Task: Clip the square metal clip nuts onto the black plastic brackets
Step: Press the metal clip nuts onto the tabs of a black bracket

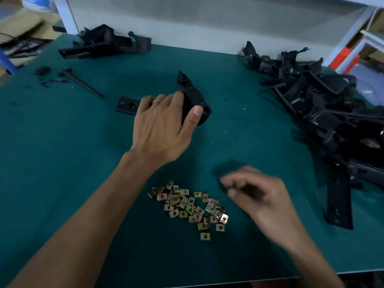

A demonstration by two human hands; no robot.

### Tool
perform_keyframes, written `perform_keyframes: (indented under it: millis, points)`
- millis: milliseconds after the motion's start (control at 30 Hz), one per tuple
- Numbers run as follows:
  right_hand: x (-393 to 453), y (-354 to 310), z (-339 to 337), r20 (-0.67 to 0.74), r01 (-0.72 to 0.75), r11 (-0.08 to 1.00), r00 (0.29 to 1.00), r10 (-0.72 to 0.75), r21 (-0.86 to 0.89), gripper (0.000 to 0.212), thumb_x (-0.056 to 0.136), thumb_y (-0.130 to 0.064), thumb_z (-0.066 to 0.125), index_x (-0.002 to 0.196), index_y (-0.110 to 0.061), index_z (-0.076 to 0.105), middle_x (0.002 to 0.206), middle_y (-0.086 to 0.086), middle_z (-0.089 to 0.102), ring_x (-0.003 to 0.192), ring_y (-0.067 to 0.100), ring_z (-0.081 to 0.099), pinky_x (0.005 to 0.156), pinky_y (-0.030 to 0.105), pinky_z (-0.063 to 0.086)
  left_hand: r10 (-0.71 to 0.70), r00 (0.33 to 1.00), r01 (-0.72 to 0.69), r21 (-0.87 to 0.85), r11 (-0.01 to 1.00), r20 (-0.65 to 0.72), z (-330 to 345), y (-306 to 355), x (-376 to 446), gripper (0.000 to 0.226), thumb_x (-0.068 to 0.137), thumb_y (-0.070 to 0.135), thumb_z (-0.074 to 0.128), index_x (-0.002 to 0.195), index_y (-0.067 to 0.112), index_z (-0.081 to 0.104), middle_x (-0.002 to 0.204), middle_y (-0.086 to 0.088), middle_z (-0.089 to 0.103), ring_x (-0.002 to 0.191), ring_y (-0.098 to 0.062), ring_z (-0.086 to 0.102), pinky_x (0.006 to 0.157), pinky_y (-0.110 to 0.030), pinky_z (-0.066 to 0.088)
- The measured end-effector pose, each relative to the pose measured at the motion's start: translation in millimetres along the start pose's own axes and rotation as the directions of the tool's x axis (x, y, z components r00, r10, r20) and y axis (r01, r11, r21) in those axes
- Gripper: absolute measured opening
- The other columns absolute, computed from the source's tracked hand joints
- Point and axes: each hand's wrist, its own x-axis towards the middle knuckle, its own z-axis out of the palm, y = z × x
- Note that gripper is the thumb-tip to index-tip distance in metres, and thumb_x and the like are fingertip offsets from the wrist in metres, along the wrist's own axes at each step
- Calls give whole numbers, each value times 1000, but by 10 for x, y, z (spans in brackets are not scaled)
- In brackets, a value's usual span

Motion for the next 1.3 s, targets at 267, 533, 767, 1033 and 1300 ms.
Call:
perform_keyframes:
  millis: [267,533,767,1033,1300]
  points:
    - [-490,101,114,-42,-8,938,999,-7,-347,27,83,-30,76,110,-30,77,102,-15,60,83,7,58,68,12,42,-59,995,57,34,998,78,330,-241,-120,52,105,51,15,73,18,40,70,4,45,74,-28,54,85,-45,36]
    - [-374,68,147,-15,49,917,998,-60,-395,14,86,-24,73,96,-33,74,95,-19,61,67,5,57,55,16,40,-76,982,70,43,997,171,442,-342,-80,51,104,57,22,91,17,52,88,-1,57,96,-28,55,99,-47,29]
    - [36,133,125,-25,43,982,999,-39,183,9,83,-16,76,89,-21,80,71,1,70,53,15,61,48,21,45,-73,987,79,-32,996,144,448,-390,-49,50,102,59,24,84,19,49,78,2,51,87,-26,53,96,-48,31]
    - [1229,145,300,-54,-163,723,962,267,672,25,93,9,46,75,-3,58,73,18,67,49,23,59,45,23,45,-19,993,13,54,998,121,423,-408,-51,60,102,60,25,77,16,58,74,2,60,83,-26,60,92,-41,33]
    - [1663,217,452,-52,-124,641,967,249,757,15,92,8,60,82,2,67,71,17,69,56,23,66,57,22,55,-60,997,59,26,998,53,424,-438,-41,57,99,64,31,90,20,66,79,3,62,82,-23,58,92,-41,32]
